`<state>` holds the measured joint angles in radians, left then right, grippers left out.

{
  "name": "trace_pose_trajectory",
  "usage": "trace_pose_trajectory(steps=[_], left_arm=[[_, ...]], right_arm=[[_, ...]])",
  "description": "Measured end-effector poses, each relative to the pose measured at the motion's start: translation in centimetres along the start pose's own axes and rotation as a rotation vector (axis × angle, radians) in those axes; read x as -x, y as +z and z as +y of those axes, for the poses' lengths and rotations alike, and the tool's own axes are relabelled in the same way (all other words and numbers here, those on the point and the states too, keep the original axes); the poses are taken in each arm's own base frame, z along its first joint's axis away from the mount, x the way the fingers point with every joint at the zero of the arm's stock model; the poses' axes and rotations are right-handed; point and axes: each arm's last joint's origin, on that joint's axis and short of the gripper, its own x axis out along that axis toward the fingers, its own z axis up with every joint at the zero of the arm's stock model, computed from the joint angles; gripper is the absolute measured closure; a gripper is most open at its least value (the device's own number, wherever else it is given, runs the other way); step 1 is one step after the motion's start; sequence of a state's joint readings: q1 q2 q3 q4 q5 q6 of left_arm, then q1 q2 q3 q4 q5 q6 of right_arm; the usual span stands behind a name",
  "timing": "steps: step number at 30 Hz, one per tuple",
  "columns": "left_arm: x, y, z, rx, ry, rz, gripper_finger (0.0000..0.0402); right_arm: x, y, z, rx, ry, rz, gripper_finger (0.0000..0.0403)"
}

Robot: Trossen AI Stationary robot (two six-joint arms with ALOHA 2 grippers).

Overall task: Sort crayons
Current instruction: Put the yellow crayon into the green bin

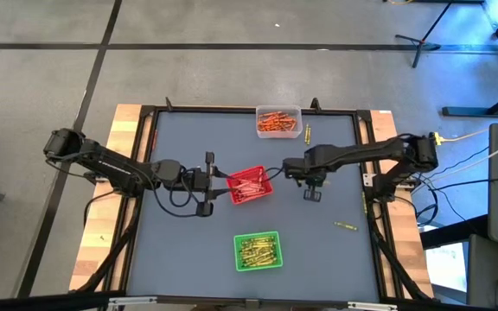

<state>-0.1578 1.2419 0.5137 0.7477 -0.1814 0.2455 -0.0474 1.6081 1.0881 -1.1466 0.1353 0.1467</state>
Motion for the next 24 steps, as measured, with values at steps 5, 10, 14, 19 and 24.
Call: trace_pose_trajectory(steps=[5,10,14,19,24], left_arm=[[0.0,-0.1,0.0,-0.001,-0.002,0.009,0.0273],[0.0,-0.2,0.0,-0.003,-0.004,0.019,0.0273],[0.0,-0.2,0.0,0.004,0.016,0.026,0.0273],[0.0,-0.3,0.1,0.005,0.063,0.038,0.0273],[0.0,-0.2,0.1,0.004,0.056,0.036,0.0273]], right_arm=[[2.7,1.0,1.4,0.023,0.009,-0.100,0.0385],[5.6,1.7,3.1,0.067,0.001,-0.217,0.0384],[7.2,2.0,4.8,0.097,0.042,-0.313,0.0384],[8.3,2.5,7.6,0.153,0.186,-0.448,0.0384],[9.2,2.5,10.3,0.208,0.315,-0.555,0.0384]])
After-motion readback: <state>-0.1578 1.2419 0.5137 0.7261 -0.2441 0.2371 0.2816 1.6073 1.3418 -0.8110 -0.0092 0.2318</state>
